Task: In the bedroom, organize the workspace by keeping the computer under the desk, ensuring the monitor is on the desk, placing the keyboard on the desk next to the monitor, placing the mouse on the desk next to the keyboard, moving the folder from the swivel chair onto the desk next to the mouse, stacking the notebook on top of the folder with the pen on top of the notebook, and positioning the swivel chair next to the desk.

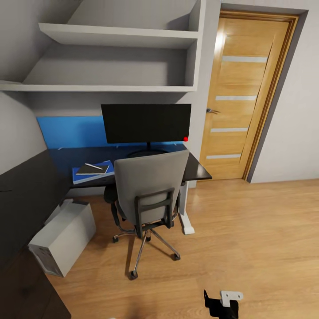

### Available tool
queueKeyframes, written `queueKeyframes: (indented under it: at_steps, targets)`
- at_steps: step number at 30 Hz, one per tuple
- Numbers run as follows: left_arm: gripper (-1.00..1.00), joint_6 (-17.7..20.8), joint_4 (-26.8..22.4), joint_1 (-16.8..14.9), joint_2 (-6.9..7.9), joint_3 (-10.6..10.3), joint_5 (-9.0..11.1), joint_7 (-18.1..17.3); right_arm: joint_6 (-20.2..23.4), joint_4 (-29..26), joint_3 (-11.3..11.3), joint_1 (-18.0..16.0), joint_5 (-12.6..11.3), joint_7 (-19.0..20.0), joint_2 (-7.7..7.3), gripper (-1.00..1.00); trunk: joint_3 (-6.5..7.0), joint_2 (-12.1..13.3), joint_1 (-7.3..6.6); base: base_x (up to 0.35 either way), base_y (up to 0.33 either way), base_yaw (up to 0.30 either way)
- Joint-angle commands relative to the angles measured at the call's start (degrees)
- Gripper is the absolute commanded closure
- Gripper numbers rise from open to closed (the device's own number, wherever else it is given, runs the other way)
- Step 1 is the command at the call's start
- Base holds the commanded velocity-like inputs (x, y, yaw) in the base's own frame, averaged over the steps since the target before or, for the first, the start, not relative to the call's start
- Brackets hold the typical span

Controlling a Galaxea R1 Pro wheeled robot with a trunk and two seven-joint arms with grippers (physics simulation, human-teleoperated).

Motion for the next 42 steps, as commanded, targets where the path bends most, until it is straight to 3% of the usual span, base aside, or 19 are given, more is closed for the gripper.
queueKeyframes:
  at_steps: [1, 11, 31, 42]
  targets:
    - [-1.0, -0.12, 0.01, -0.01, -0.01, -0.51, 0.39, 0.24, -0.17, 0.13, 0.45, -0.05, -0.2, -0.27, 0.05, -1.0, 0.13, 0.39, -0.23, 0.0, 0.0, 0.0]
    - [-1.0, -0.18, 0.01, 0.05, -0.06, -0.52, 0.41, 0.25, -0.11, 0.08, 0.44, -0.04, -2.16, -0.27, 0.08, -1.0, 1.93, 4.4, -2.43, -0.143, 0.0, 0.0]
    - [-1.0, -0.21, 0.01, 0.06, -0.04, -0.48, 0.47, 0.32, 0.18, 0.06, 0.45, 0.04, -2.25, -0.2, -0.28, -1.0, 5.52, 12.42, -6.82, -0.316, 0.0, 0.0]
    - [-1.0, -0.23, 0.01, 1.72, 0.54, -0.41, 1.98, 0.31, 0.45, 0.12, 0.61, 3.87, -2.21, -0.18, -0.02, -1.0, 7.49, 16.83, -9.24, -0.062, 0.0, 0.0]
